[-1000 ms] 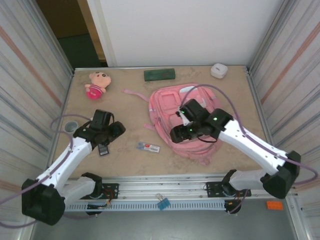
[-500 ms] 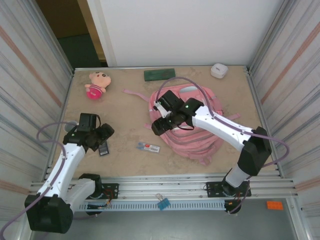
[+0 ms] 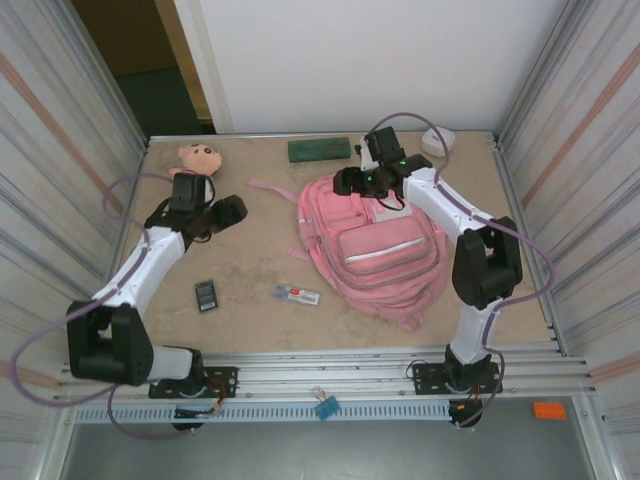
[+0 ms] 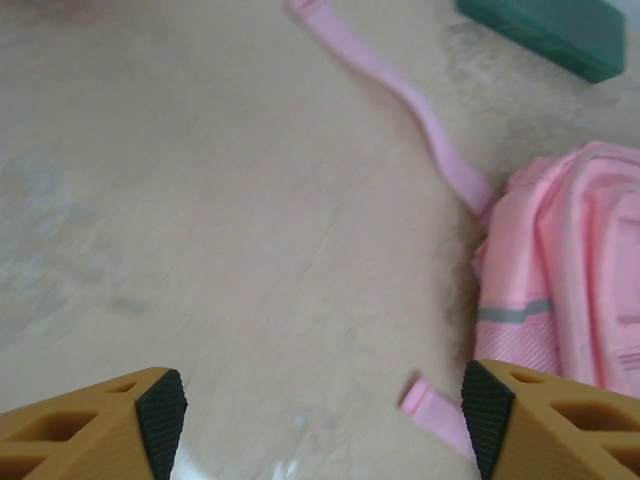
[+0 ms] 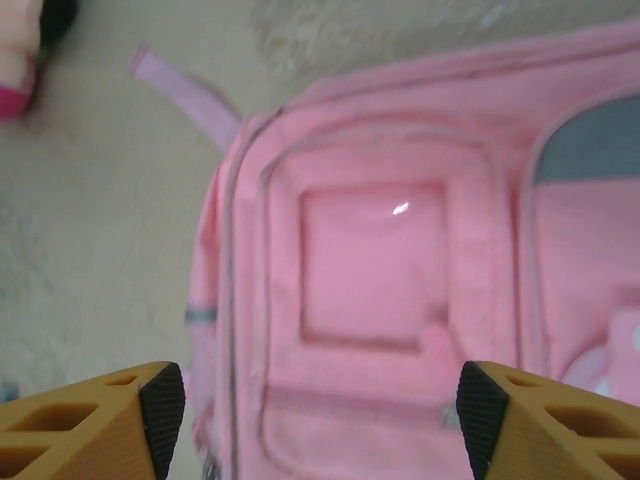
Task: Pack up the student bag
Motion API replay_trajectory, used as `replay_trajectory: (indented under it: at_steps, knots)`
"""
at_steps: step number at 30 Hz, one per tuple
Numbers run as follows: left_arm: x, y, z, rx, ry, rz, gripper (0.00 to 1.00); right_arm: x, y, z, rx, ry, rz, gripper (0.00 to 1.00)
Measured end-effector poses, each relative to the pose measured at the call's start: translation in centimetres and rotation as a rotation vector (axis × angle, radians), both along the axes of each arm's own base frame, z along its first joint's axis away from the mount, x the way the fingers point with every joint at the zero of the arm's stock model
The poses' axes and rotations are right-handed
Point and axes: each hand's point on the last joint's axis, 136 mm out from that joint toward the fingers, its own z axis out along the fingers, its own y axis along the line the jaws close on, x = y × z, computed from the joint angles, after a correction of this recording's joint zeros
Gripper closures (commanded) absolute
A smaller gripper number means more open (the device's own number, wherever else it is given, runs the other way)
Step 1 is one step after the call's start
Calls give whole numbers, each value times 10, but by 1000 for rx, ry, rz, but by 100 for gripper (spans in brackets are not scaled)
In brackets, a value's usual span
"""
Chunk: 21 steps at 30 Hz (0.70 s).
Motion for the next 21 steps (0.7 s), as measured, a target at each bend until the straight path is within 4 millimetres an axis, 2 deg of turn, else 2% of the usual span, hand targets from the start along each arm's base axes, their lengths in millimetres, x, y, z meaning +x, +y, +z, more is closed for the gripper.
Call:
replay_trajectory:
  at_steps: [7,16,21]
  knots:
    - [91,-29,-9,-17,-63,-79,27,74,-8,-12,91,-53,-113,27]
    - [172,-63,-32,-72,-123,-121,30,148,-12,-37,193,-90,-209,26]
    - [210,-74,-53,-118,-136,-94,29,179,-12,-51,226,-105,-239,24]
